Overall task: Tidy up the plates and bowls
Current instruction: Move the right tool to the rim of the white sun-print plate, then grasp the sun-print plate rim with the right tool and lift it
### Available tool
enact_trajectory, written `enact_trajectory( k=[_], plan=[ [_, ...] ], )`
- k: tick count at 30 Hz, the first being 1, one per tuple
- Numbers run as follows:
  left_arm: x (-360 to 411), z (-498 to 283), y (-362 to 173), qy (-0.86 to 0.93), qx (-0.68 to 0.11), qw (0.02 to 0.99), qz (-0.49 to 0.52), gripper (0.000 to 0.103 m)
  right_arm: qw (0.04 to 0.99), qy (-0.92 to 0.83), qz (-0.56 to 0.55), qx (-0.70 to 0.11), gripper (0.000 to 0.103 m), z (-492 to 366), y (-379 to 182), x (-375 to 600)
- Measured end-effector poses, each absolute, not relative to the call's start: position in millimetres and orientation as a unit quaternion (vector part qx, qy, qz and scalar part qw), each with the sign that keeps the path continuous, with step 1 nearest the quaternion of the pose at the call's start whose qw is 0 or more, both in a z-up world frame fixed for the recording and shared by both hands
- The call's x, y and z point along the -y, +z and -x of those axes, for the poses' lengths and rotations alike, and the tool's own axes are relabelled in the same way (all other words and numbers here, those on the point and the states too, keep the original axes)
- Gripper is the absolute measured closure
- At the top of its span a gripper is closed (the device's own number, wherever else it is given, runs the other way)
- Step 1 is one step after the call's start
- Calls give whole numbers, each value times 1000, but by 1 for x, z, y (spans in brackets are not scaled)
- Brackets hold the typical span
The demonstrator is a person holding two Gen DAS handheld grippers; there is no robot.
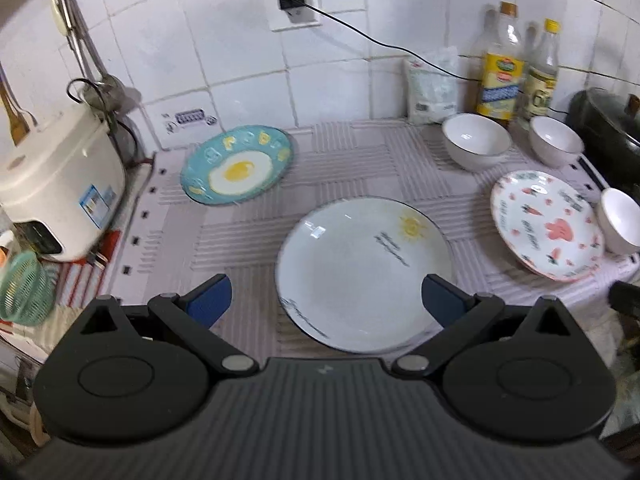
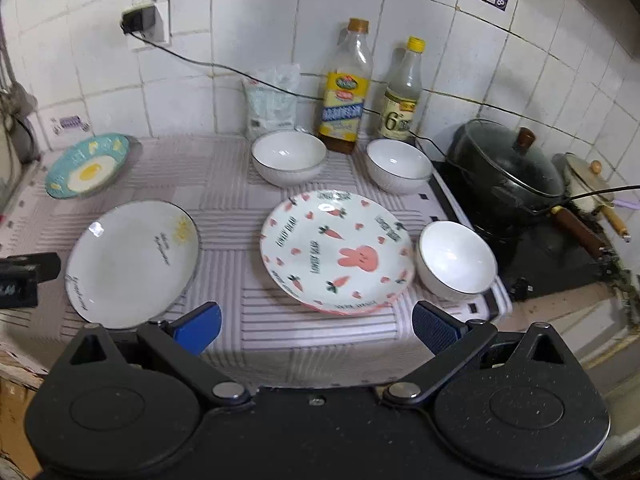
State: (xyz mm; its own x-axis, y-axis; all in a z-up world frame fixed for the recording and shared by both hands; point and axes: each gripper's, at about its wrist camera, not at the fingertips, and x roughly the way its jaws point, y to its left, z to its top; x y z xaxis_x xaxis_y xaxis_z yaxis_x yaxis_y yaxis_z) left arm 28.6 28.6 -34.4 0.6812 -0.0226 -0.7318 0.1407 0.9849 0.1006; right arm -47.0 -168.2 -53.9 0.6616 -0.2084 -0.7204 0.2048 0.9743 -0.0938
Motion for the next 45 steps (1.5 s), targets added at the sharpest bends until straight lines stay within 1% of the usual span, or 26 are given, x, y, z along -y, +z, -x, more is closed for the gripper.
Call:
enact_trajectory(
  k=[5, 6, 10, 13, 15, 20, 23, 26, 28, 30, 32, 33, 34, 35, 36, 37, 38, 40, 42, 45],
  plan=[
    [-54, -55, -46, -49, -411, 910, -30, 0, 938, -49, -24, -342, 0, 51, -71, 175],
    [-56, -59, -50, -54, -412, 909, -31, 2, 940, -41, -27, -338, 0, 49, -77, 177],
    [-52, -75, -67, -71, -415, 905, -55, 3, 944, -25, -35, -328, 0, 37, -103, 178],
    [-47, -83, -81, -78, -419, 902, -65, 3, 940, 13, -33, -338, 5, 20, -123, 172],
    [-44, -92, -92, -75, -428, 898, -72, 8, 940, 43, -28, -339, 9, 9, -133, 166],
    [-49, -116, -119, -63, -456, 885, -69, 19, 938, 100, -44, -329, 13, -19, -164, 151],
    [-58, -128, -136, -44, -471, 878, -64, 21, 934, 106, -77, -334, 13, -34, -179, 150],
    [-72, -140, -155, -25, -494, 868, -50, 25, 927, 121, -100, -341, 17, -44, -189, 149],
    [-82, -145, -164, -31, -506, 861, -28, 25, 923, 128, -110, -346, 22, -51, -195, 148],
    [-91, -145, -170, -50, -510, 858, 7, 25, 916, 135, -116, -359, 37, -60, -201, 146],
    [-94, -144, -175, -63, -512, 857, 19, 25, 912, 133, -123, -368, 45, -66, -206, 145],
    [-93, -144, -176, -69, -512, 856, 18, 27, 914, 127, -114, -369, 46, -67, -207, 142],
    [-92, -144, -178, -72, -512, 856, 16, 30, 916, 124, -104, -367, 48, -67, -207, 139],
    [-91, -145, -181, -77, -517, 852, 16, 39, 917, 120, -97, -367, 53, -69, -208, 138],
    [-91, -146, -183, -80, -523, 848, 19, 50, 916, 118, -99, -370, 62, -70, -209, 137],
    [-91, -147, -185, -82, -528, 845, 25, 52, 914, 117, -107, -374, 67, -72, -210, 138],
    [-92, -146, -184, -83, -526, 846, 31, 57, 910, 118, -121, -380, 80, -74, -211, 140],
    [-91, -144, -183, -93, -522, 847, 29, 66, 904, 115, -148, -385, 82, -75, -214, 145],
    [-89, -142, -184, -100, -516, 851, 20, 66, 896, 105, -178, -392, 85, -77, -215, 148],
    [-92, -140, -186, -99, -508, 855, 31, 66, 888, 93, -197, -404, 84, -80, -215, 146]
  ],
)
